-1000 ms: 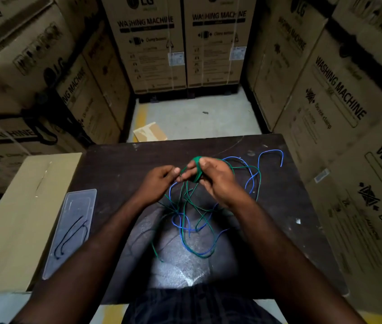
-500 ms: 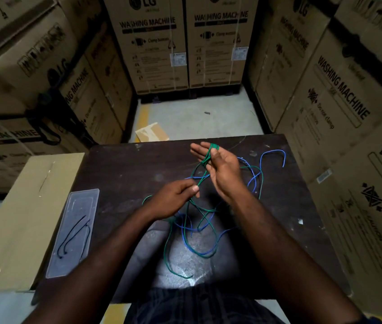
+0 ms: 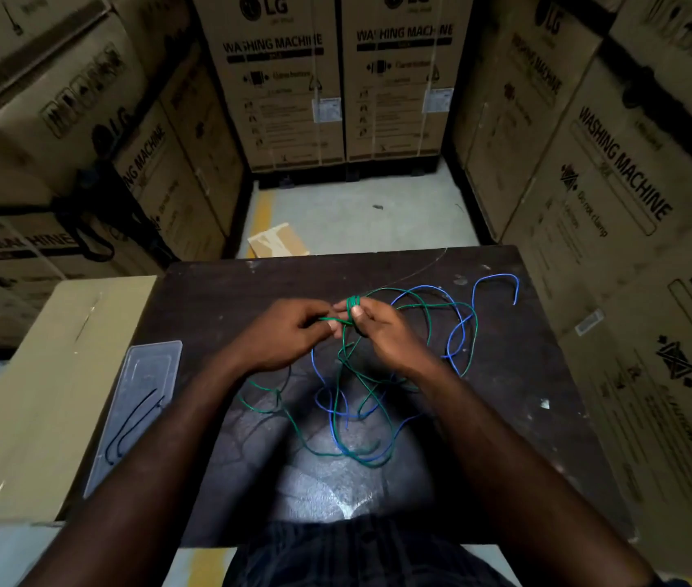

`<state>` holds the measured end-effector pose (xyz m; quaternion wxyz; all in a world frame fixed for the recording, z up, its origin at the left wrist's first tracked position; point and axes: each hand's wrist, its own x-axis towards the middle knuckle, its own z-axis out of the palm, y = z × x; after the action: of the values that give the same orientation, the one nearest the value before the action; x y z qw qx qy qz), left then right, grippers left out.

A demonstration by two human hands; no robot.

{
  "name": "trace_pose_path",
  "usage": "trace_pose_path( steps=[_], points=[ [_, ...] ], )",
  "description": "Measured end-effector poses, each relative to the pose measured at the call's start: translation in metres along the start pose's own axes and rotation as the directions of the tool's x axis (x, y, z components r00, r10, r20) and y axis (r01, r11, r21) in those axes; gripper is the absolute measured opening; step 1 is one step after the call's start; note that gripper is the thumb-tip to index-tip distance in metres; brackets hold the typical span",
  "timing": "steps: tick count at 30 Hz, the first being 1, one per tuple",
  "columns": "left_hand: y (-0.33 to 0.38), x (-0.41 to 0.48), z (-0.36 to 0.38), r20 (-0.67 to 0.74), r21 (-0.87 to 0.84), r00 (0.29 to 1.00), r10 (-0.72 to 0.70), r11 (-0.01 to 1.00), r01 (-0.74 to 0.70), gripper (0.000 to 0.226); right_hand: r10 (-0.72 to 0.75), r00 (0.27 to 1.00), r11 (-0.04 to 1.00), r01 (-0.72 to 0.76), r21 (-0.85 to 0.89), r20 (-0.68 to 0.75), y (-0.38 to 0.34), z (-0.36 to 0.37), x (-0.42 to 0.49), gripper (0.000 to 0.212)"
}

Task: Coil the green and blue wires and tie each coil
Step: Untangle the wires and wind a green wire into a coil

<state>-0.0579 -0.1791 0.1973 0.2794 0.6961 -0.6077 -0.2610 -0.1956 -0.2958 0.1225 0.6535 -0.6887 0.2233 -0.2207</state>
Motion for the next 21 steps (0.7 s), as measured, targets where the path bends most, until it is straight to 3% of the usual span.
trace_pose_path(
  steps=[5, 9, 14, 21],
  points=[
    [-0.004, 0.005, -0.02, -0.107, 0.005, 0.993, 0.044, 0.999, -0.044, 0.023, 0.006, 0.995, 1.0, -0.006, 0.0, 0.1, -0.002, 0.003, -0.007, 0.029],
    [-0.007, 0.01, -0.024, -0.228, 0.076, 0.973, 0.014, 0.997, 0.003, 0.029, 0.017, 0.988, 0.999, -0.012, -0.032, 0.156, -0.007, 0.009, -0.012, 0.028],
    [-0.007, 0.014, -0.021, -0.385, 0.001, 0.922, -0.054, 0.998, 0.059, 0.019, 0.013, 0.947, 0.997, -0.036, 0.064, 0.321, -0.027, 0.007, -0.016, 0.039],
    [-0.033, 0.019, -0.013, -0.339, -0.136, 0.923, -0.183, 0.98, 0.145, 0.014, 0.021, 0.926, 0.943, -0.144, 0.3, 0.378, -0.036, 0.011, -0.016, 0.031]
  ],
)
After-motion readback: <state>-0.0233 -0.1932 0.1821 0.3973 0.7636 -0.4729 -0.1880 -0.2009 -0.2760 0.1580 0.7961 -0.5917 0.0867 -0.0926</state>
